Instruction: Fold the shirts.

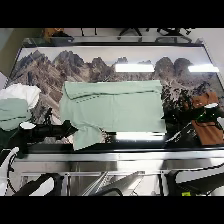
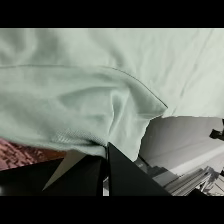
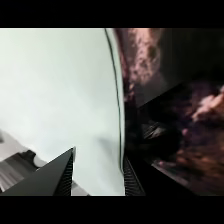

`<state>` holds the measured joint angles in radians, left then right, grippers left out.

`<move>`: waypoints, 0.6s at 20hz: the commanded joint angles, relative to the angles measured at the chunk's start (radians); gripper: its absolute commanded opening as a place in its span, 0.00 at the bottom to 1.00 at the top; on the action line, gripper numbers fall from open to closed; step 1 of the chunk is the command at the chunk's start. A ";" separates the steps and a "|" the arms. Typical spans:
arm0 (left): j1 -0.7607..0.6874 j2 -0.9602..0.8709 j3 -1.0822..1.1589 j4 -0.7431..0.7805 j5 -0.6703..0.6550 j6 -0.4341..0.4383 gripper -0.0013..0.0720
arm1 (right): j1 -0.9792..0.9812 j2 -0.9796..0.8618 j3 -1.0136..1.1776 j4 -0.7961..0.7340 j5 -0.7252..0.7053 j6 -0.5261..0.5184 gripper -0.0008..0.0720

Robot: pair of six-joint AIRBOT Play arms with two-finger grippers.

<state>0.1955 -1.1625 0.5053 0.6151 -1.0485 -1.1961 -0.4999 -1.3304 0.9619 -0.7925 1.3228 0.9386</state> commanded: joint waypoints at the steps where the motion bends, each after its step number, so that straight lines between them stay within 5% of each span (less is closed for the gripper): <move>1: 0.001 0.001 0.013 -0.006 -0.022 0.010 0.04 | 0.030 -0.003 -0.064 -0.042 -0.005 0.000 0.53; 5: 0.001 0.001 0.013 -0.006 -0.052 0.030 0.04 | 0.077 0.012 -0.067 -0.036 0.068 0.003 0.45; 7: 0.001 0.006 0.013 -0.005 -0.087 0.034 0.04 | 0.076 0.036 -0.067 -0.036 0.097 0.004 0.12; 8: 0.000 0.023 0.011 0.003 -0.097 0.037 0.04 | 0.072 0.053 -0.067 -0.040 0.100 0.018 0.04; 12: 0.001 0.228 0.011 0.186 -0.199 -0.074 0.03 | 0.059 0.165 -0.069 -0.244 0.100 0.204 0.04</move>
<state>0.1959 -1.0531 0.5163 0.6743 -1.1633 -1.1942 -0.4374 -1.2343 0.8944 -0.9138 1.3918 1.0142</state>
